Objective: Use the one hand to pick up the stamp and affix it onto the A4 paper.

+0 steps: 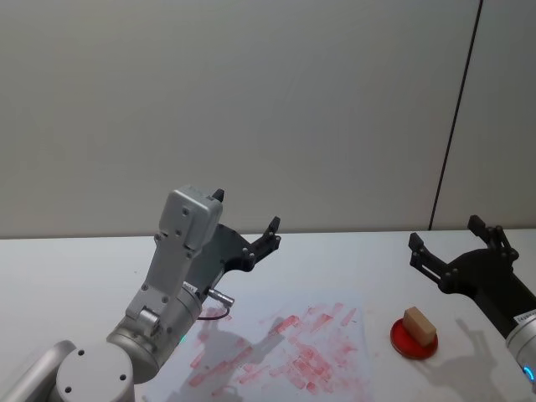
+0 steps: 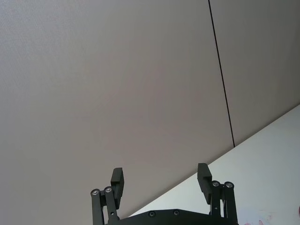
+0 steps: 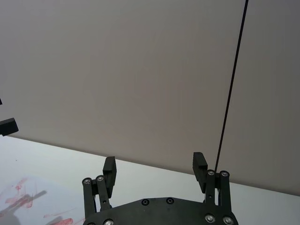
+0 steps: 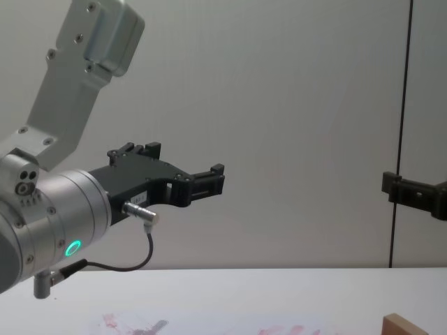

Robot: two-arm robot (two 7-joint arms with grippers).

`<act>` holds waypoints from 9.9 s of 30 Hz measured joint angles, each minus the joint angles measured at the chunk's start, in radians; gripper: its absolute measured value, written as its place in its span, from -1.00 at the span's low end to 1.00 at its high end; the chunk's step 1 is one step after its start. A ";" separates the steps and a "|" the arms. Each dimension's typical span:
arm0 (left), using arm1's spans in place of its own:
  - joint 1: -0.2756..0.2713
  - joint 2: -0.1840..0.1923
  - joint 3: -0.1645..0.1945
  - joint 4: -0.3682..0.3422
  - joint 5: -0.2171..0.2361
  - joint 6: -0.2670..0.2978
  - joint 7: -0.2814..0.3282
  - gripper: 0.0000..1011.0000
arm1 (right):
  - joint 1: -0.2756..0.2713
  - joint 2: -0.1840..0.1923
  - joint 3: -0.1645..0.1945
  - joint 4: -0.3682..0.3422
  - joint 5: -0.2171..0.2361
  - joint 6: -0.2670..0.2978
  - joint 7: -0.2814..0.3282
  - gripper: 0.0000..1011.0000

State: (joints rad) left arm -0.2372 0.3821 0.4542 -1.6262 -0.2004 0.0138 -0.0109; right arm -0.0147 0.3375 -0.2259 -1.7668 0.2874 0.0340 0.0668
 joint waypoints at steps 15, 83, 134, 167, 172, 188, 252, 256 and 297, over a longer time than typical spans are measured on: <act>0.000 0.000 0.000 0.000 0.000 0.000 0.000 0.98 | 0.000 0.000 0.000 0.000 0.000 0.000 0.000 0.98; 0.000 0.000 0.000 0.000 0.000 0.000 0.000 0.98 | -0.081 0.057 0.046 -0.057 0.047 0.090 -0.087 0.98; 0.000 0.000 0.000 0.000 0.000 0.000 0.000 0.98 | 0.028 -0.047 -0.025 0.185 -0.153 0.249 0.015 0.98; 0.000 0.000 0.000 0.000 0.000 0.000 0.000 0.98 | 0.088 -0.093 -0.047 0.288 -0.209 0.229 0.041 -0.09; 0.000 0.000 0.000 0.000 0.000 0.000 0.000 0.98 | 0.090 -0.094 -0.047 0.291 -0.211 0.229 0.042 -0.37; 0.000 0.000 0.000 0.000 0.000 0.000 0.000 0.98 | 0.094 -0.098 -0.041 0.270 -0.175 0.188 0.059 -0.57; 0.000 0.000 0.000 0.000 0.000 0.000 0.000 0.98 | 0.190 -0.207 -0.133 0.353 -0.217 0.391 0.183 -0.56; 0.000 0.000 0.000 0.000 0.000 0.000 0.000 0.98 | 0.189 -0.206 -0.133 0.352 -0.218 0.397 0.179 -0.57; 0.000 0.000 0.000 0.000 0.000 0.000 0.000 0.98 | 0.078 -0.091 0.000 0.038 0.017 0.425 0.013 -0.57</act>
State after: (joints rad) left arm -0.2371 0.3821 0.4542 -1.6262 -0.2004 0.0138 -0.0109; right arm 0.0638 0.2463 -0.2263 -1.7284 0.3039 0.4586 0.0796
